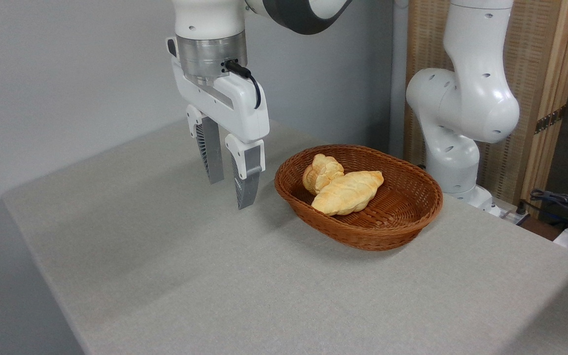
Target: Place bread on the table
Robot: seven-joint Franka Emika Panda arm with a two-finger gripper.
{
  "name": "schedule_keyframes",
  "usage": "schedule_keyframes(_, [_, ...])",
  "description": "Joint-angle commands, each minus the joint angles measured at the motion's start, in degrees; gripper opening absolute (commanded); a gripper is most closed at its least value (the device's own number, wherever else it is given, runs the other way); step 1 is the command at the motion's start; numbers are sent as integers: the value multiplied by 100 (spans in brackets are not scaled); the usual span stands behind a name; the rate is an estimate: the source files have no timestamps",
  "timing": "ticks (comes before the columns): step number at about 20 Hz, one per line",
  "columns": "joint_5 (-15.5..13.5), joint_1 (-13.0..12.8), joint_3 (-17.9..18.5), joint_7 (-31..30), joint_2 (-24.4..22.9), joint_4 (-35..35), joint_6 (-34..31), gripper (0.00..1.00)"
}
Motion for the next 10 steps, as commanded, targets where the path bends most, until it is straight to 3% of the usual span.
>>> schedule_keyframes(1, [-55,-15,9,-19,57,122,-151,100])
schedule_keyframes(10, [-73,-33,9,69,66,114,-169,100])
